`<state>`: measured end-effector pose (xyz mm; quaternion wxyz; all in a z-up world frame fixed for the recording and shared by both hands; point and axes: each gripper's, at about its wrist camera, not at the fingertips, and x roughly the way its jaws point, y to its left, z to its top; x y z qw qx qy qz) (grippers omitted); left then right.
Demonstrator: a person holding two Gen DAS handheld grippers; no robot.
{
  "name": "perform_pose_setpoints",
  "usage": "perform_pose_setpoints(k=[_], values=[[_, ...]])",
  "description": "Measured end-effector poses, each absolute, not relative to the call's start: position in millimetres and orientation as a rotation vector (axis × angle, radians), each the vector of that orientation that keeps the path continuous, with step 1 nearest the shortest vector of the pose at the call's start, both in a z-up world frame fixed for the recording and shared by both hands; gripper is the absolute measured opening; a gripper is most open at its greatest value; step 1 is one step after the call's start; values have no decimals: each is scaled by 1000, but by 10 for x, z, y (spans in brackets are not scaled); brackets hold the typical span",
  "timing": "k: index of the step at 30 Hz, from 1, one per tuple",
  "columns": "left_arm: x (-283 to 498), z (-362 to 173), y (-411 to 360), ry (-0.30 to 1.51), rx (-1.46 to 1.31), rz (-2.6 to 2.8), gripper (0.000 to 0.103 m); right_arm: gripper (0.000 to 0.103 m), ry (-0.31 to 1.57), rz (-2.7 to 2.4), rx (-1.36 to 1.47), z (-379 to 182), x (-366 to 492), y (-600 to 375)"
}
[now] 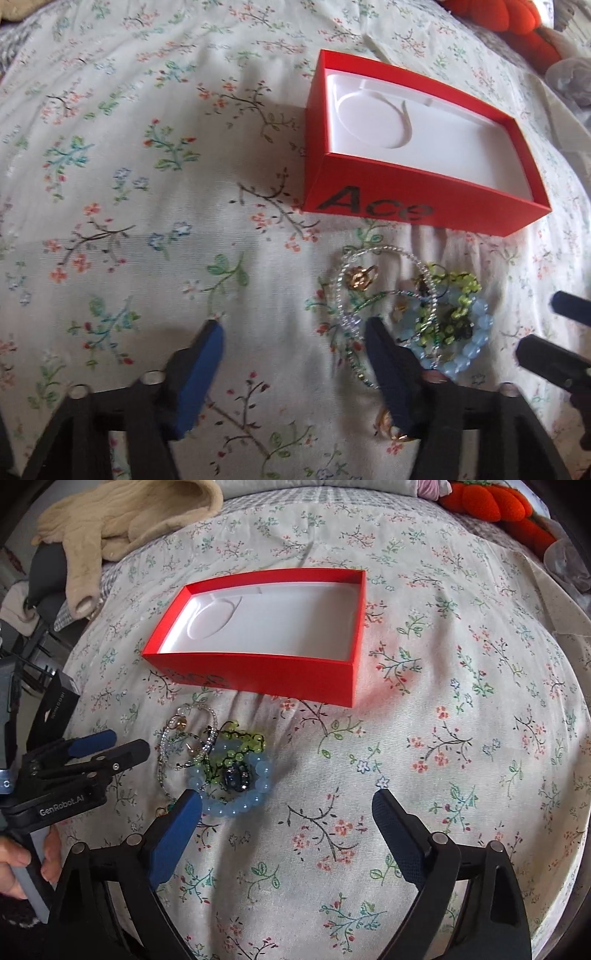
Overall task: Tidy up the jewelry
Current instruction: 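Grasp the clear beaded bracelet with the left tool while the right tool grasps the green beaded bracelet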
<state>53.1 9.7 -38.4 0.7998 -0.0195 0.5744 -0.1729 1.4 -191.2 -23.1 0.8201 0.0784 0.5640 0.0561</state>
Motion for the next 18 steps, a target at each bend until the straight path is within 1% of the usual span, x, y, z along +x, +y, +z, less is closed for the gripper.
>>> perform_pose_setpoints(k=[3, 5, 6, 8, 11, 17, 18], values=[[578, -425, 62, 1245, -80, -412, 45, 79, 1183, 192, 188, -247, 52, -1860], [620, -462, 41, 1258, -107, -435, 32, 67, 1181, 230, 185, -269, 88, -1819], [641, -485, 30, 1266, -120, -441, 31, 64, 1181, 244, 184, -287, 106, -1800], [675, -528, 5, 1275, -128, -449, 27, 53, 1181, 262, 188, -323, 153, -1770], [715, -568, -37, 1280, -124, -455, 20, 45, 1184, 274, 202, -395, 235, -1757], [784, -621, -63, 1295, -107, -450, 6, 36, 1198, 275, 254, -524, 371, -1817], [789, -627, -64, 1295, -101, -450, 5, 35, 1199, 274, 264, -534, 383, -1829]])
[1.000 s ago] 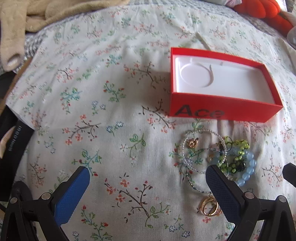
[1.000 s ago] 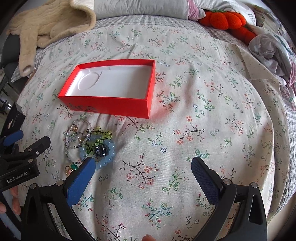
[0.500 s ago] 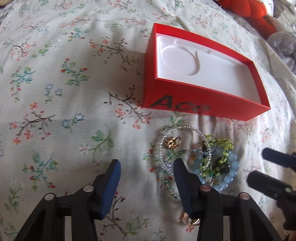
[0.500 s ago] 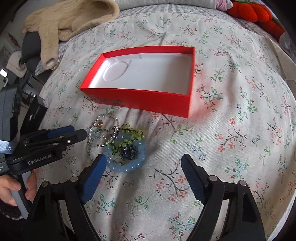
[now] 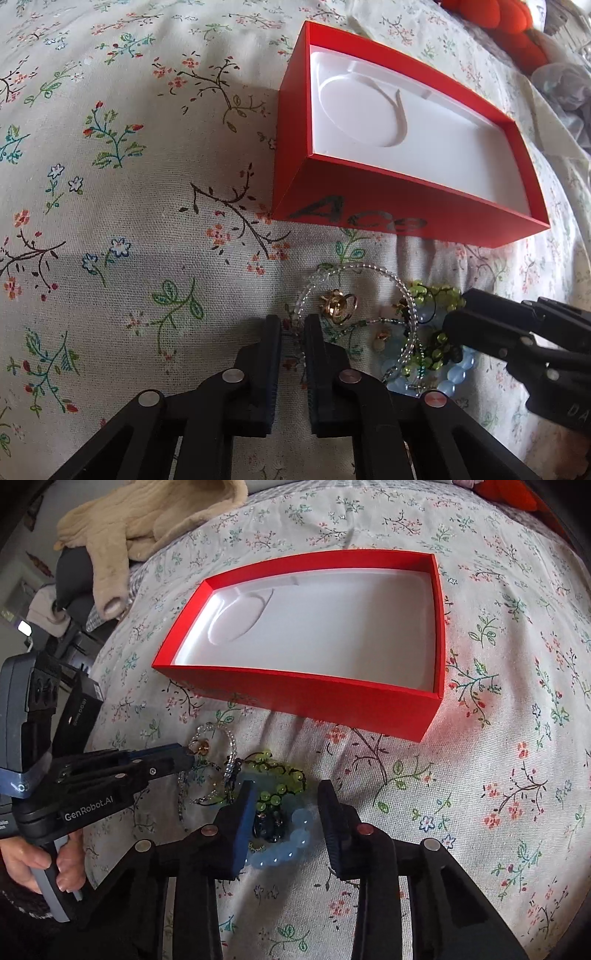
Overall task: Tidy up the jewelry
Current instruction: 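Grasp the clear beaded bracelet with the left tool while the right tool grasps the green beaded bracelet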
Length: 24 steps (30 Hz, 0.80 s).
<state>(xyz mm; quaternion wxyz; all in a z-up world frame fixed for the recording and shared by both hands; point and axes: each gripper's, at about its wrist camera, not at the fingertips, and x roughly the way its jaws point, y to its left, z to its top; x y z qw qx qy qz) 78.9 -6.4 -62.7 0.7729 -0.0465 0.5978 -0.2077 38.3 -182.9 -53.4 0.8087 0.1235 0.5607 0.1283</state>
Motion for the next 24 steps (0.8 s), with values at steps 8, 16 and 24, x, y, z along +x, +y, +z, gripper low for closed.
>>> perform_pose_setpoints(k=[8, 16, 24], values=[[770, -615, -114, 1294, -72, -441, 0, 11, 1199, 253, 286, -534, 414, -1857], [710, -426, -170, 1245, -64, -450, 0, 0, 1165, 223, 239, -402, 356, -1878], [675, -207, -126, 1194, -84, -438, 0, 5, 1171, 213, 269, -338, 348, -1899]])
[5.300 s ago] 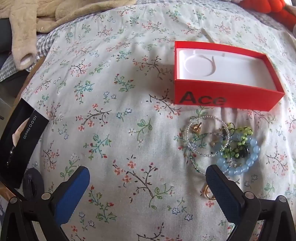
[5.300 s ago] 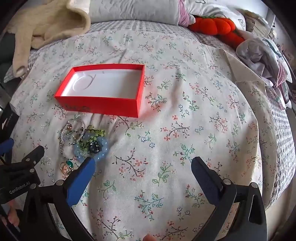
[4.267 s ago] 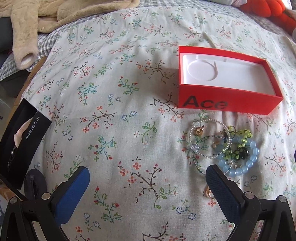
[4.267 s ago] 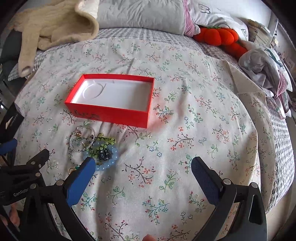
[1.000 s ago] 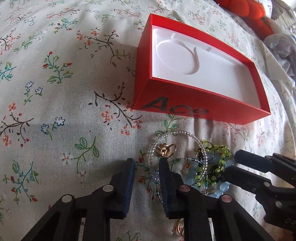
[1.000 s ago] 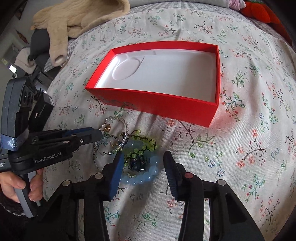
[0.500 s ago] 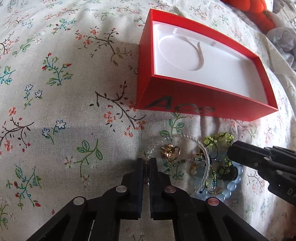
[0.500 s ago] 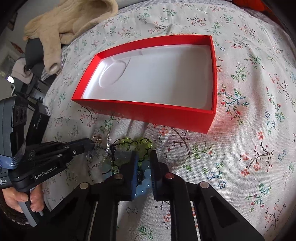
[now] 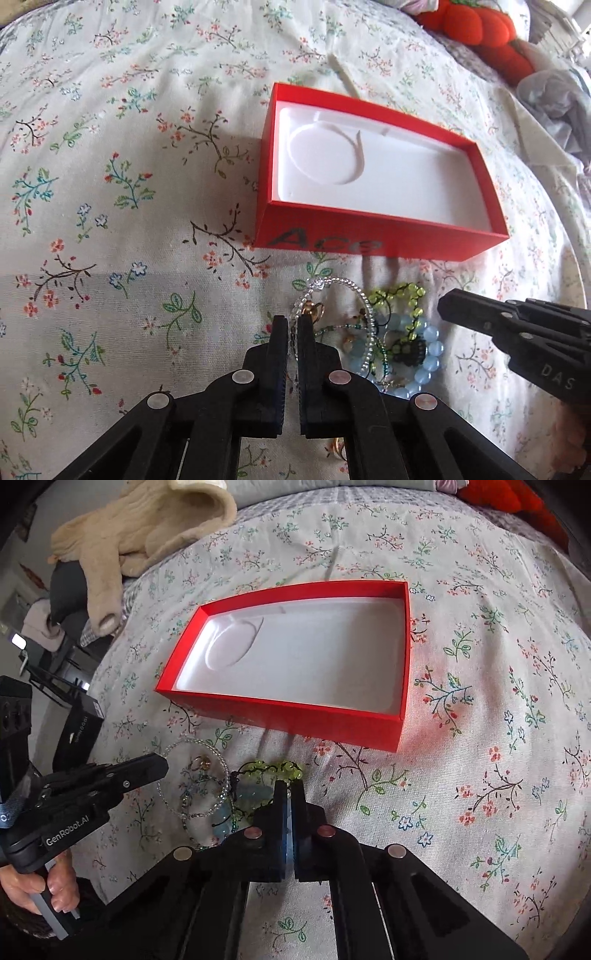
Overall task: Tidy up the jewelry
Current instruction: 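Grasp the clear beaded bracelet with the left tool while the right tool grasps the green beaded bracelet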
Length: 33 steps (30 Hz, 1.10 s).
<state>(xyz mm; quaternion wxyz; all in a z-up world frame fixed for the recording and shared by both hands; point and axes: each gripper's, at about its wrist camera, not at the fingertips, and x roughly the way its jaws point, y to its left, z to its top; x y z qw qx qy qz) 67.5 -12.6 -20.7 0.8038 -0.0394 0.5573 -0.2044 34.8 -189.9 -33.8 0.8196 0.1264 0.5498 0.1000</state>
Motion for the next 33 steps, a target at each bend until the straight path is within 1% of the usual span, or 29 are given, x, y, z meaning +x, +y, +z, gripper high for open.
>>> perform_pose_setpoints(k=[1, 2, 4, 10, 12, 14, 15, 16, 21, 33], values=[[677, -188, -119, 1189, -87, -436, 0, 13, 1178, 203, 267, -347, 357, -1902], [670, -163, -126, 1184, -89, -436, 0, 26, 1183, 202, 272, -358, 364, -1905], [633, -129, -91, 1173, -87, -437, 0, 41, 1188, 199, 300, -389, 381, -1920], [660, -133, -112, 1172, -77, -422, 0, 39, 1207, 169, 265, -508, 487, -1855], [665, -153, -141, 1175, -68, -412, 0, 34, 1196, 151, 222, -514, 520, -1809], [673, -164, -148, 1178, -66, -408, 0, 19, 1192, 132, 172, -511, 549, -1767], [679, -163, -155, 1177, -64, -407, 0, 14, 1189, 132, 156, -510, 558, -1757], [677, -156, -159, 1176, -64, -407, 0, 12, 1190, 137, 150, -513, 564, -1755], [659, -44, -158, 1152, -76, -414, 0, 11, 1170, 158, 153, -389, 501, -1777], [610, 408, -158, 1051, -143, -474, 0, 11, 1030, 195, 183, 307, 303, -1760]])
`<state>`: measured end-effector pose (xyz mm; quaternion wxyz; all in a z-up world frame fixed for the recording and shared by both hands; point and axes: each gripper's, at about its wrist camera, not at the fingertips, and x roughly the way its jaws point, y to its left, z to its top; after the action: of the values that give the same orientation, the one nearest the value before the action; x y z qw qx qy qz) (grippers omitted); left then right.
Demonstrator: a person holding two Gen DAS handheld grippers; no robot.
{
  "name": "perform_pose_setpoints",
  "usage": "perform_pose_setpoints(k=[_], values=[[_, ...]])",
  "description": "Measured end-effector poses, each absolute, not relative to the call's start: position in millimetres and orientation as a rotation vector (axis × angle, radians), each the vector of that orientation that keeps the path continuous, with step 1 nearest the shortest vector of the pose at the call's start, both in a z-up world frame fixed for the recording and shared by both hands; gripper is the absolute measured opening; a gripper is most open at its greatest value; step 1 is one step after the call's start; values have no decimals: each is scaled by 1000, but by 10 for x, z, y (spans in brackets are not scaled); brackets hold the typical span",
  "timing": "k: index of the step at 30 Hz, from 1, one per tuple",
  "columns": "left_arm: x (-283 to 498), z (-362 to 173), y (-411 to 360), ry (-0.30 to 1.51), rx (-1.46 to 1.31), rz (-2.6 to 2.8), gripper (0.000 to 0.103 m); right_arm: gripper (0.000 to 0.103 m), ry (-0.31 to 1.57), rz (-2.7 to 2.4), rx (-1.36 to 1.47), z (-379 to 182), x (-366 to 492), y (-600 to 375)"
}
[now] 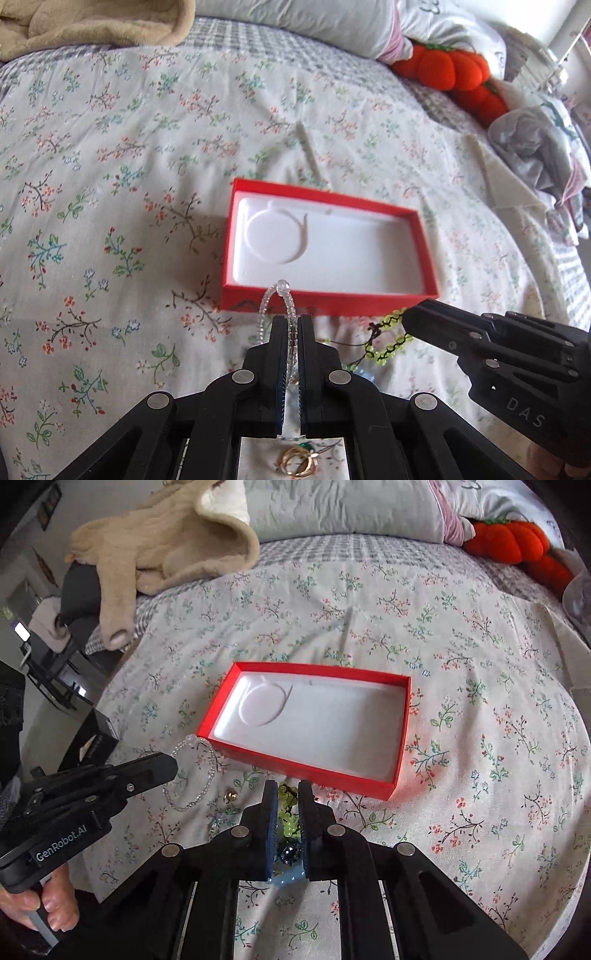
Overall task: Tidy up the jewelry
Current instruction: 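Grasp the clear beaded bracelet with the left tool while the right tool grasps the green beaded bracelet, then carry both bracelets into the red Ace box and open both tools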
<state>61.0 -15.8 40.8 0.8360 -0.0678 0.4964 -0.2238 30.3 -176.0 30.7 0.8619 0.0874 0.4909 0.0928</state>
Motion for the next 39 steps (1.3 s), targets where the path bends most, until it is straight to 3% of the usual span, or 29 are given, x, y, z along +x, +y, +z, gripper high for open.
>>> perform_pose_setpoints(k=[13, 26, 32, 39], values=[[909, 511, -320, 997, -346, -533, 0, 12, 887, 109, 326, 878, 459, -2195], [1307, 66, -215, 1084, -376, -391, 0, 12, 892, 177, 359, 659, 806, -1969], [1375, -125, -173, 1131, -318, -313, 0, 12, 1011, 81, 403, 229, 973, -2174], [1341, -81, -309, 1130, -271, -328, 0, 13, 1044, 46, 391, 106, 976, -2271]])
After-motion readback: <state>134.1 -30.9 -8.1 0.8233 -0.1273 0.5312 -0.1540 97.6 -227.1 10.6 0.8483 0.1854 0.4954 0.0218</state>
